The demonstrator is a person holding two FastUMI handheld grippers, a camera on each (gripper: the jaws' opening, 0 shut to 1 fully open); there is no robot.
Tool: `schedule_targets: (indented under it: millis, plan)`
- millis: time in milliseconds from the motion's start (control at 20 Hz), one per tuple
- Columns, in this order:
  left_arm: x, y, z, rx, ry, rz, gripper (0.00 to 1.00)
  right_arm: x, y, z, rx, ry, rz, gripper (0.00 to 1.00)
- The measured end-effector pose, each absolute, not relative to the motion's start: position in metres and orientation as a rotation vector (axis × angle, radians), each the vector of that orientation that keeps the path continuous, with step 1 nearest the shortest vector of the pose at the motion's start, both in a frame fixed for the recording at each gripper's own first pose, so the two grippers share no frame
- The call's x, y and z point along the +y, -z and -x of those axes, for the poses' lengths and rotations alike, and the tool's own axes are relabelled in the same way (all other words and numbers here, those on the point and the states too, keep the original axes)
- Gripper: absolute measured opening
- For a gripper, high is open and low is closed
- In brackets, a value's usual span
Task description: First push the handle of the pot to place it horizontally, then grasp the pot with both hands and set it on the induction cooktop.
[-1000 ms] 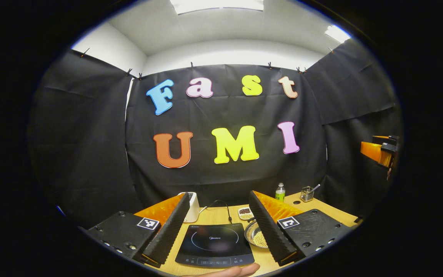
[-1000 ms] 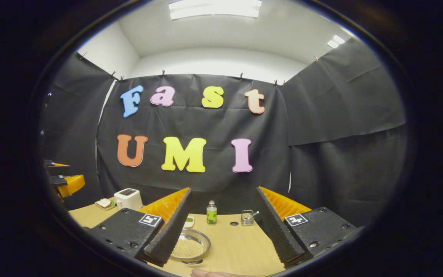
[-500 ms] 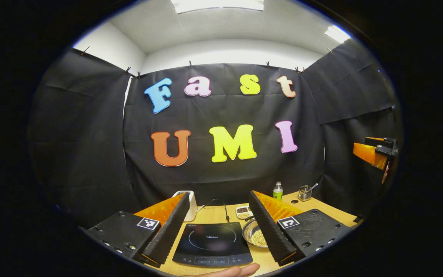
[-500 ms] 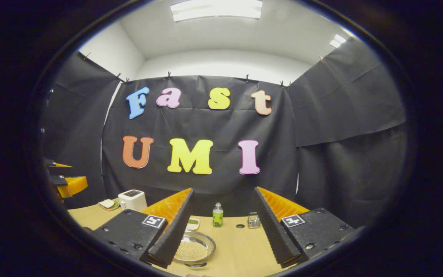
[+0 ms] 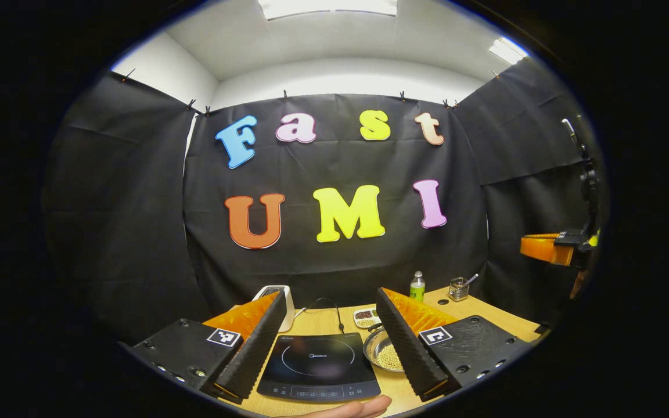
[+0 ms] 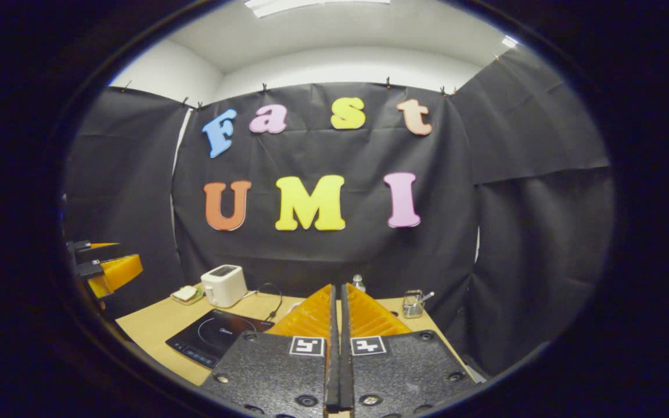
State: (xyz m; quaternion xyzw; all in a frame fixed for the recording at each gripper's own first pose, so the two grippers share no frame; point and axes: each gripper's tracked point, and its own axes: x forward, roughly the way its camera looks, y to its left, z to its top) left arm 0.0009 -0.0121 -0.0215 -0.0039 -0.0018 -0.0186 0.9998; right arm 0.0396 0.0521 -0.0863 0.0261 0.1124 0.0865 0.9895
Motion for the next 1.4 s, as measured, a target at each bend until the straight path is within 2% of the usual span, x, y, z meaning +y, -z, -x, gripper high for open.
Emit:
schedule_targets:
  millis: [200,350,450,500,650,750,800,900,1150,1350,1400]
  plan:
    - [-0.007,0.029,0.0,0.001,0.025,-0.004,0.96,0.062,0.131,-0.05,0.339,-0.187,-0.024,0.01]
    - [-0.001,0.036,0.001,0.01,0.004,-0.003,0.95,0.078,0.176,-0.058,0.486,-0.219,-0.048,0.04]
    - [-0.001,0.037,0.004,0.012,0.0,0.004,0.95,0.085,0.21,-0.056,0.59,-0.241,-0.046,0.01]
    - [-0.002,0.035,0.006,0.01,0.0,0.005,0.95,0.088,0.225,-0.056,0.632,-0.251,-0.041,0.04]
    - [-0.004,0.031,0.015,-0.008,-0.005,0.0,0.95,0.1,0.268,-0.049,0.773,-0.292,-0.024,0.04]
    - [-0.007,0.029,0.02,-0.017,-0.009,-0.007,0.95,0.11,0.295,-0.038,0.879,-0.334,-0.045,0.01]
    - [-0.006,0.031,0.021,-0.014,-0.014,-0.015,0.95,0.111,0.308,-0.033,0.921,-0.339,-0.052,0.04]
    - [-0.006,0.032,0.028,-0.01,-0.027,-0.027,0.95,0.116,0.324,-0.032,0.972,-0.355,-0.057,0.01]
    - [-0.009,0.027,0.042,-0.019,-0.027,-0.017,0.96,0.131,0.36,-0.02,1.078,-0.413,-0.047,0.04]
    - [-0.012,0.031,0.046,-0.011,-0.016,-0.016,0.95,0.138,0.389,-0.013,1.143,-0.438,-0.042,0.01]
    - [-0.014,0.035,0.047,-0.001,-0.009,-0.016,0.95,0.136,0.39,-0.011,1.147,-0.44,-0.056,0.04]
